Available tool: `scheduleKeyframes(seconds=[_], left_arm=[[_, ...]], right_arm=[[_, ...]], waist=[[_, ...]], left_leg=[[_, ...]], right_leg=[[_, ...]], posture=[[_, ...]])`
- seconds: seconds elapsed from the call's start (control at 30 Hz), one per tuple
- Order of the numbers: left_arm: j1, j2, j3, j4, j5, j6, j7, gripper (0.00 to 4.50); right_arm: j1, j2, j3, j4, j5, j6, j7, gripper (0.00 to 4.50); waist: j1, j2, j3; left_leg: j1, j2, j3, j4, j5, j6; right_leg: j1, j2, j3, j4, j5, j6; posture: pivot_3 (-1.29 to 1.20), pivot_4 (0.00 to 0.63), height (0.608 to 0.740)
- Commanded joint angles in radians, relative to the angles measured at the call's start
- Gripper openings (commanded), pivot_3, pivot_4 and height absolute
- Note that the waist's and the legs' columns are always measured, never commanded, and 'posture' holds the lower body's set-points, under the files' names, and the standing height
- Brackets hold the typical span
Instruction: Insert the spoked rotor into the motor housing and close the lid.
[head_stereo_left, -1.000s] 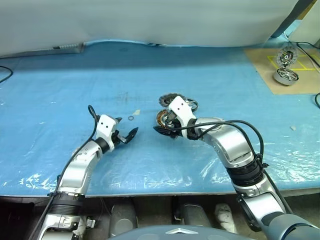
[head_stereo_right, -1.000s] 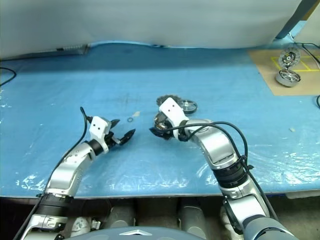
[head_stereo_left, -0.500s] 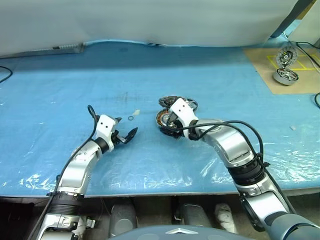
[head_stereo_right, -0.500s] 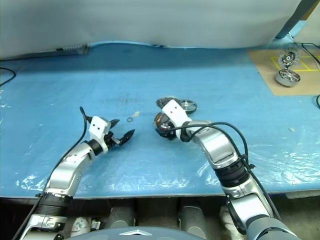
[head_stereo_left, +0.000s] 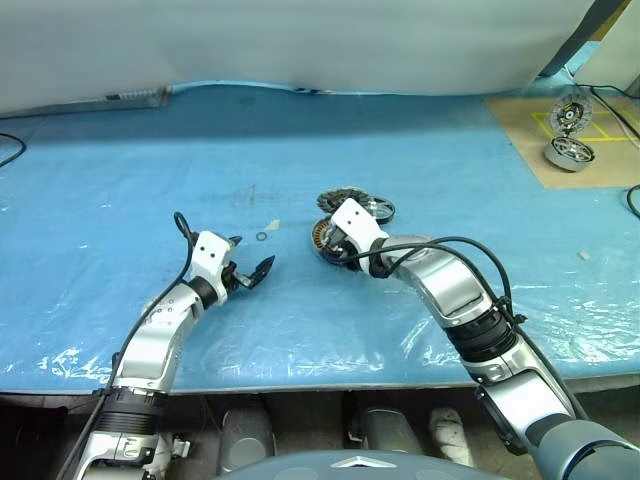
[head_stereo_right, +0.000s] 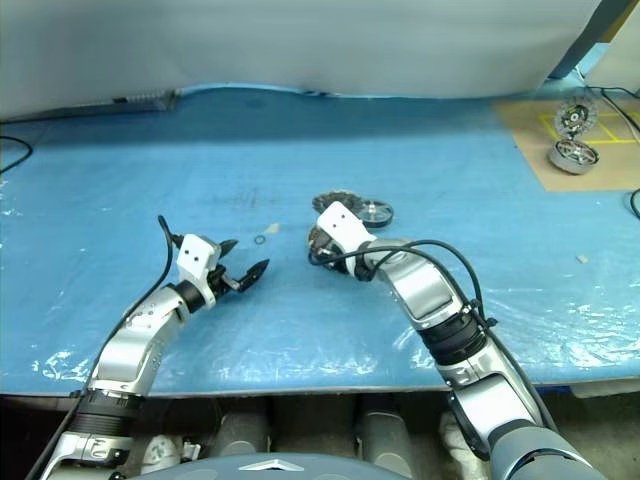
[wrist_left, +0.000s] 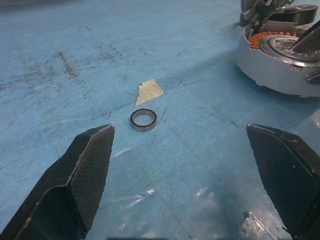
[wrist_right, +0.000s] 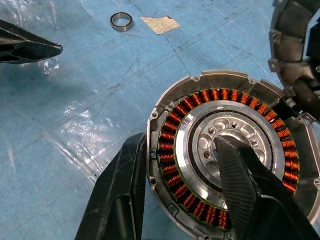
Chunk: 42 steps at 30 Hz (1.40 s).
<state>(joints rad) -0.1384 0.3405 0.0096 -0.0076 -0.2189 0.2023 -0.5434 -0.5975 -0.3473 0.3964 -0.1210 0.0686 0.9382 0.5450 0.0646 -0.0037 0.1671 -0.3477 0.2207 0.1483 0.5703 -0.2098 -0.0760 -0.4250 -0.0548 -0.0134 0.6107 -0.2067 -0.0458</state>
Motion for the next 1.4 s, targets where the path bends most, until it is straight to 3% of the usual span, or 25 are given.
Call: scheduleKeyframes(seconds=[0.03, 0.67, 0.97, 1.17, 1.4], left_arm=[[0.005, 0.0, 0.014, -0.038, -0.01, -0.008, 0.004, 4.5], [-0.001, -0.006, 0.01, -0.03, -0.006, -0.01, 0.008, 4.5], [0.003, -0.007, 0.01, -0.034, -0.007, -0.007, 0.009, 4.5], [0.004, -0.007, 0.009, -0.037, -0.007, -0.005, 0.008, 4.5], [0.001, 0.011, 0.021, -0.039, -0.032, 0.024, -0.02, 4.5]], right_arm=[[-0.003, -0.004, 0.026, 0.001, -0.014, 0.017, 0.005, 1.76], [-0.042, 0.074, 0.1, 0.02, -0.028, -0.078, 0.059, 1.76], [-0.065, 0.072, 0.076, 0.058, -0.041, -0.1, 0.069, 1.76], [-0.075, 0.075, 0.041, 0.012, -0.018, -0.054, 0.075, 3.7], [-0.083, 0.073, -0.05, -0.138, 0.071, 0.074, 0.102, 3.7]], waist=[[0.0, 0.0, 0.0], [-0.025, 0.0, 0.0], [-0.024, 0.0, 0.0], [-0.022, 0.0, 0.0], [-0.022, 0.0, 0.0]], left_leg=[[0.0, 0.0, 0.0, 0.0, 0.0, 0.0], [0.0, 0.0, 0.0, -0.001, 0.0, 0.0], [0.0, 0.0, 0.0, 0.0, 0.0, 0.0], [-0.001, 0.0, 0.0, 0.0, 0.0, 0.0], [-0.001, 0.0, 0.0, -0.001, 0.0, 0.0]], right_leg=[[0.0, 0.0, 0.0, 0.0, 0.0, 0.0], [0.0, 0.0, 0.0, -0.001, 0.0, 0.0], [0.0, 0.0, 0.0, -0.001, 0.0, 0.0], [0.0, 0.0, 0.0, -0.001, 0.0, 0.0], [-0.001, 0.0, 0.0, -0.002, 0.0, 0.0]], posture=[[0.0, 0.15, 0.74], [0.0, 0.15, 0.74], [0.0, 0.15, 0.74], [0.0, 0.15, 0.74], [0.0, 0.15, 0.74]])
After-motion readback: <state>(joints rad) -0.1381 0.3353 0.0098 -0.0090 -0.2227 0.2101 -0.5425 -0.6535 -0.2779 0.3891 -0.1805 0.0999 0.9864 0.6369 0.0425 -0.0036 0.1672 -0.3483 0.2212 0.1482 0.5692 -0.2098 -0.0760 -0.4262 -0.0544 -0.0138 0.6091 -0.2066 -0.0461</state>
